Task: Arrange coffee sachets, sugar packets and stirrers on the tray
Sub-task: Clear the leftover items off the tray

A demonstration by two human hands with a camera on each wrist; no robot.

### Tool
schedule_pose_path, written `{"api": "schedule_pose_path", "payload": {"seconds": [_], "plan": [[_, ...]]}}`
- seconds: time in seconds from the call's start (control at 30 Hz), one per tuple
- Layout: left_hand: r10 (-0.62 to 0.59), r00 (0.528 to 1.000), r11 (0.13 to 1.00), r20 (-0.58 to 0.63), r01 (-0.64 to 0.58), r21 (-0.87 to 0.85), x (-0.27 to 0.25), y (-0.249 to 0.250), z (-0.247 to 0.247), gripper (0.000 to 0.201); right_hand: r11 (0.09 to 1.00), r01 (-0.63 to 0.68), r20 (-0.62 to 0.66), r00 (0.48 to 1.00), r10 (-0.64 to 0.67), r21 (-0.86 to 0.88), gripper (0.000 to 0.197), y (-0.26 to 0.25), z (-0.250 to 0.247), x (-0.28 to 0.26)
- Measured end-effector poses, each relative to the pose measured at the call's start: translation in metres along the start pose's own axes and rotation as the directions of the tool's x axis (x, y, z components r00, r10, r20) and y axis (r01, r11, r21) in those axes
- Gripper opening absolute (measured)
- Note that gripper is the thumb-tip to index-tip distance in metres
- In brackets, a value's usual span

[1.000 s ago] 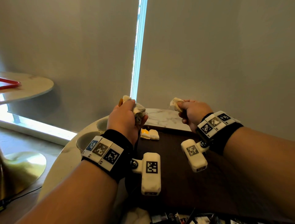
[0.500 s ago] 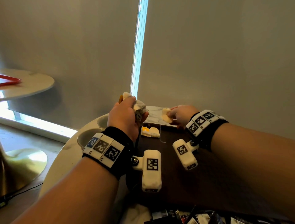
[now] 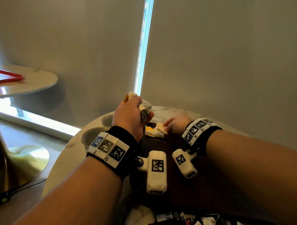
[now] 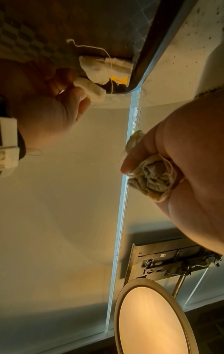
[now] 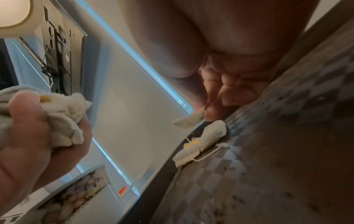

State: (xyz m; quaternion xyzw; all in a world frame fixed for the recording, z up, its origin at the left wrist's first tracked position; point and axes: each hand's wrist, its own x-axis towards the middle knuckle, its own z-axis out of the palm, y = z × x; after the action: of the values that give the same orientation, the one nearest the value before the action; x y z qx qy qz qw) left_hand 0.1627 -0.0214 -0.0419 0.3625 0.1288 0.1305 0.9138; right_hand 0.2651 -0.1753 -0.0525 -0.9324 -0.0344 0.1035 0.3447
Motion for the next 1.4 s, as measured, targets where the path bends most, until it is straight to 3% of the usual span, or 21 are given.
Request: {"api": "schedule_pose_path", "payload": {"seconds": [0.13,0.57,0.7,0.87,1.1,1.3,1.4], "plan": [[0.0,1.0,1.0,-0.004,0.0,0.011,-0.001,0.0,0.0,0.03,0.999,-0.001,0.014,1.0,0.002,-0.051,0.029,0.001,0.002,0.002],[-0.002,1.0,1.0,-0.006,0.002,0.03,-0.002,-0.001,0.002,0.03,1.0,-0.006,0.084,0.996,0.004,0.026,0.027,0.005,0.007,0.003],[-0.002,1.0,1.0,-0.009,0.002,0.026,-0.003,-0.001,0.002,0.03,0.997,0.012,0.058,0.998,-0.007,-0.082,0.022,0.005,0.011,0.001],[-0.007,1.0,1.0,-0.012,0.007,0.029,-0.003,-0.001,0.001,0.032,0.973,0.039,0.123,0.992,-0.011,-0.229,0.023,0.003,0.013,-0.003],[-0.006,1.0,0.999,0.003,0.006,0.034,-0.001,-0.001,0.001,0.029,0.945,0.087,0.15,0.988,-0.041,-0.314,0.024,0.0,0.014,-0.006],[-0.013,1.0,1.0,0.012,0.013,0.024,0.0,0.0,0.0,0.029,0.961,0.12,0.091,0.991,-0.1,-0.251,0.021,-0.003,0.011,-0.012],[-0.017,1.0,0.999,0.017,0.016,0.03,0.001,-0.001,0.0,0.028,0.979,0.146,0.116,0.985,-0.13,-0.141,0.019,-0.005,0.008,-0.02]]}}
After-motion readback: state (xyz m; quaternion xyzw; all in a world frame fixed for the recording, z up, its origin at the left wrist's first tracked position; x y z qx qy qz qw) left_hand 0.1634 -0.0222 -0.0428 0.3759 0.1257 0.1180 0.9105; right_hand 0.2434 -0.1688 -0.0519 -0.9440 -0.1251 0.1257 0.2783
